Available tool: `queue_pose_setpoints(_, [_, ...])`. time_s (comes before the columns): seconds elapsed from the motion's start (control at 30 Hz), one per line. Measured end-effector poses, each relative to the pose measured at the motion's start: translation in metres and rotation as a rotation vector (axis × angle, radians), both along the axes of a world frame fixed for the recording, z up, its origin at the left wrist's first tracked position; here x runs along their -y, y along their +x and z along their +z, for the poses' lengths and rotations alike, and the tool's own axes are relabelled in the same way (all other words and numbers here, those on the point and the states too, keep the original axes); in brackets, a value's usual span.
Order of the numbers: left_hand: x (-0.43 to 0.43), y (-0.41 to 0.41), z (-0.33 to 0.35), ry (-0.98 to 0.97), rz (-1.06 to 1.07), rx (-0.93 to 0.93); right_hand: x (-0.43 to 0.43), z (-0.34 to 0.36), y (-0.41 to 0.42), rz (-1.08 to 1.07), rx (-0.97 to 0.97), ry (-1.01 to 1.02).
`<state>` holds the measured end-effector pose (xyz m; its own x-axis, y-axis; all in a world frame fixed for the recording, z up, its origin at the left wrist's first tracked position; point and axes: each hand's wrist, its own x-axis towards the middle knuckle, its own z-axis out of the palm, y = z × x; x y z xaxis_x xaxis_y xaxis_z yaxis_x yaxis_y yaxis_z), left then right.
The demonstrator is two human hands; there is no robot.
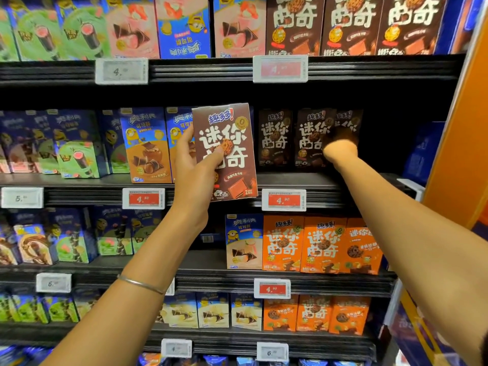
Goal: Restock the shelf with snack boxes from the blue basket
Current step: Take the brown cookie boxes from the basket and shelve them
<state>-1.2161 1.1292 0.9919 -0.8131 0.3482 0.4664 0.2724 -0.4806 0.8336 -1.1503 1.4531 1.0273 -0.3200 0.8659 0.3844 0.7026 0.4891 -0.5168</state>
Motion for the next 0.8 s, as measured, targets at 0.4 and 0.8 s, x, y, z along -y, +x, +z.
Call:
queue_pose_setpoints(0.4, [-0.01,-0.001,-0.008,-0.025,-0.025,0.032,-0.009,-0.005,-0.001,0.148,-0.177,0.005])
queue_pose_setpoints(0.8, [-0.02,0.01,-0.007,-0.047,-0.054,-0.006,-0.008,-0.001,0.003,0.151,-0.308,-0.074])
